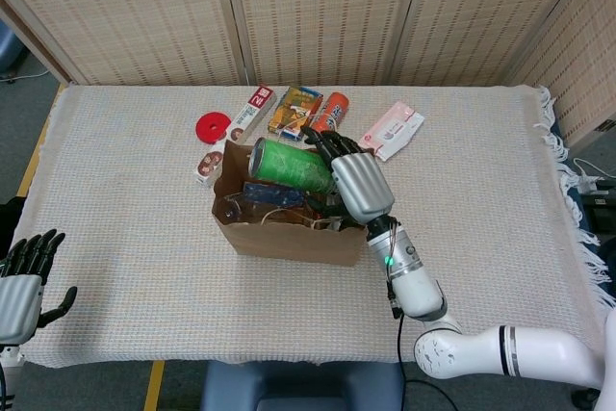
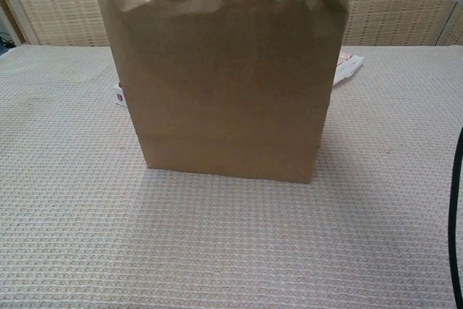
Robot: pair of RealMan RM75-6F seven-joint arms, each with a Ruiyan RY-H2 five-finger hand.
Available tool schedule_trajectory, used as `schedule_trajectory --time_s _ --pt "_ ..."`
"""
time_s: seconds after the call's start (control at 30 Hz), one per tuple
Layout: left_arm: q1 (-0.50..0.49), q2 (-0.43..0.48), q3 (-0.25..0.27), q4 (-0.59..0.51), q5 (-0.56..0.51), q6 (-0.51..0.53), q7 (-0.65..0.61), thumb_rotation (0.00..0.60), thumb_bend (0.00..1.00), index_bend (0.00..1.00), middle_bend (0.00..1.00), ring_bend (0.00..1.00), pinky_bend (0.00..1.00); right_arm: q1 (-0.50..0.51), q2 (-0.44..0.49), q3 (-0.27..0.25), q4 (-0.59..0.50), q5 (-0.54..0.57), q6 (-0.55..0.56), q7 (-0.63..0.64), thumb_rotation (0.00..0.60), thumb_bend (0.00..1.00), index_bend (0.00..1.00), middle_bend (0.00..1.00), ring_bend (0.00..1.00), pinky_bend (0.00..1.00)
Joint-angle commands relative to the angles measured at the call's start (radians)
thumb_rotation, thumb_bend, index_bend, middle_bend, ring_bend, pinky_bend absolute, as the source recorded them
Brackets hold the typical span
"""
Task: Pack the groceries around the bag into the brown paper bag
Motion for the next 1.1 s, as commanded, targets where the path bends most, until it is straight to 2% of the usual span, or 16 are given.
schedule_trajectory --time_s 0.03,0.17,0.27,0.37,0.5,0.63,0.8,0.93,1.0,1.1 --pt "0.0 0.0 0.0 0.0 0.0 0.0 0.0 0.6 0.35 0.0 0.0 0.0 0.0 0.004 0.006 0.0 -0.016 -0.008 0.016 -0.004 0.6 0.1 0.0 0.12 0.04 0.1" --pt "0.0 0.0 0.0 0.001 0.0 0.0 0.0 0.6 0.35 0.0 0.0 0.0 0.0 -0.015 0.041 0.0 -0.069 -0.032 0.042 0.009 0.6 0.1 0.0 0.12 0.04 0.1" --pt "0.0 0.0 0.0 0.001 0.0 0.0 -0.001 0.6 0.35 0.0 0.0 0.0 0.0 -0.064 0.109 -0.029 -0.136 -0.096 0.076 0.01 0.6 0.1 0.0 0.12 0.04 0.1" --pt "0.0 0.0 0.001 0.001 0.0 0.0 0.0 0.6 0.35 0.0 0.0 0.0 0.0 -0.153 0.202 -0.1 -0.199 -0.217 0.133 0.015 0.6 0.1 0.0 0.12 0.04 0.09" --pt "0.001 -0.001 0.001 0.001 0.002 0.003 0.004 0.6 0.35 0.0 0.0 0.0 0.0 -0.32 0.33 -0.25 -0.207 -0.426 0.242 0.052 0.6 0.1 0.0 0.12 0.04 0.08" --pt "0.002 -0.003 0.001 0.0 0.002 0.005 0.01 0.6 0.35 0.0 0.0 0.0 0.0 -0.468 0.395 -0.392 -0.106 -0.56 0.338 0.095 0.6 0.1 0.0 0.12 0.04 0.06" --pt "0.002 -0.004 -0.001 -0.002 -0.002 0.005 0.019 0.6 0.35 0.0 0.0 0.0 0.0 -0.615 0.377 -0.506 0.043 -0.602 0.418 0.148 0.6 0.1 0.0 0.07 0.0 0.01" --pt "0.003 -0.007 -0.002 -0.002 -0.005 0.008 0.027 0.6 0.35 0.0 0.0 0.0 0.0 -0.691 0.312 -0.547 0.184 -0.627 0.46 0.172 0.6 0.1 0.0 0.04 0.0 0.0" --pt "0.003 -0.007 -0.002 -0.003 -0.004 0.008 0.028 0.6 0.35 0.0 0.0 0.0 0.0 -0.712 0.273 -0.545 0.279 -0.637 0.475 0.158 0.6 0.1 0.0 0.03 0.0 0.0" --pt "0.003 -0.006 -0.002 -0.004 -0.003 0.007 0.026 0.6 0.35 0.0 0.0 0.0 0.0 -0.72 0.243 -0.528 0.336 -0.634 0.471 0.148 0.6 0.1 0.0 0.03 0.0 0.0"
